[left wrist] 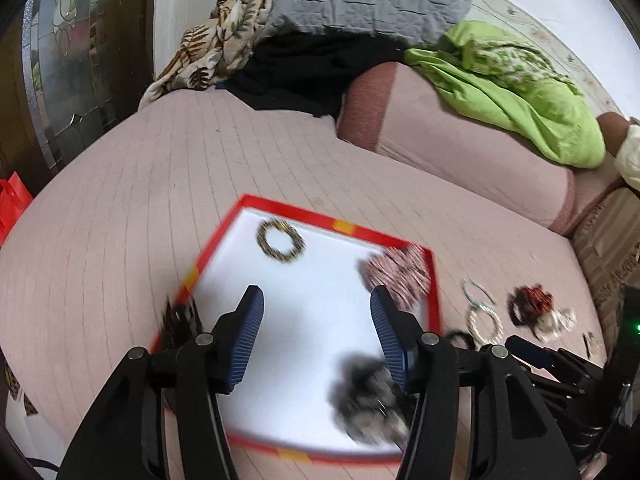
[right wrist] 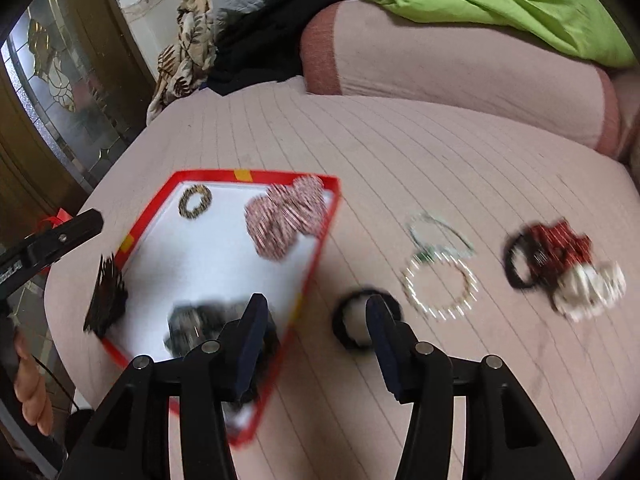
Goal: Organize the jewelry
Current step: 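Carry both items over the tray and open both tools to drop them, then grasp the black hair tie with the left tool while the right tool grasps the white cherry scrunchie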
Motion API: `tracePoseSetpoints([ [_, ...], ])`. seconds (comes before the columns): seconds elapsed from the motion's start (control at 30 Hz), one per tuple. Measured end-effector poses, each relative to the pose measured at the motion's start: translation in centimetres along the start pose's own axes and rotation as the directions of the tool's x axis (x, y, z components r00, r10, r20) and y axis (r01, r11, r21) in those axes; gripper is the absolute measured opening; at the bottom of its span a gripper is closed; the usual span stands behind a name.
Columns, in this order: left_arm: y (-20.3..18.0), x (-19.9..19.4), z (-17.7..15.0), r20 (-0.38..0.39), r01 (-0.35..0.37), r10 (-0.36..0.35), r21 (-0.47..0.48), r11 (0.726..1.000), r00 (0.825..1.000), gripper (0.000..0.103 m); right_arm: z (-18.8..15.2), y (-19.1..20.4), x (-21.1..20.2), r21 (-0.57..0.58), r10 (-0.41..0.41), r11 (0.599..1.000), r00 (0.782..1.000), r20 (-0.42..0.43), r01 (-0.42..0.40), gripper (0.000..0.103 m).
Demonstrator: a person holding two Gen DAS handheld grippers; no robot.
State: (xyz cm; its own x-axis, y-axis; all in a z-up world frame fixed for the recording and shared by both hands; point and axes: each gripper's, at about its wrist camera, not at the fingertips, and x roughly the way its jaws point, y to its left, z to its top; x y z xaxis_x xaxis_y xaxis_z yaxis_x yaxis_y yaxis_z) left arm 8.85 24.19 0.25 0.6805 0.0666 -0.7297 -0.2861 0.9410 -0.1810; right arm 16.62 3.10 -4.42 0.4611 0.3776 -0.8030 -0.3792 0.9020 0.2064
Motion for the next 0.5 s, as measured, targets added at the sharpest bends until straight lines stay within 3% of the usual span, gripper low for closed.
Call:
tracePoseSetpoints([
  [0.3,-4.1,-2.5,-6.0,-0.07,0.052,-0.05,0.021,0.998,0.996,0.055,-6.2,-4.9,-5.0,0.009,-0.127,0.992,0.992,-0.003,0.127,0.06],
  [0.5,-6.8,-2.6,-8.8,-0.124,0.075,-0.065,0.076,0.994,0.99,0.055,-9.8,-10.3,-7.6,0.103,-0.229,0.968,0.973,-0.033,0.231,0.061],
])
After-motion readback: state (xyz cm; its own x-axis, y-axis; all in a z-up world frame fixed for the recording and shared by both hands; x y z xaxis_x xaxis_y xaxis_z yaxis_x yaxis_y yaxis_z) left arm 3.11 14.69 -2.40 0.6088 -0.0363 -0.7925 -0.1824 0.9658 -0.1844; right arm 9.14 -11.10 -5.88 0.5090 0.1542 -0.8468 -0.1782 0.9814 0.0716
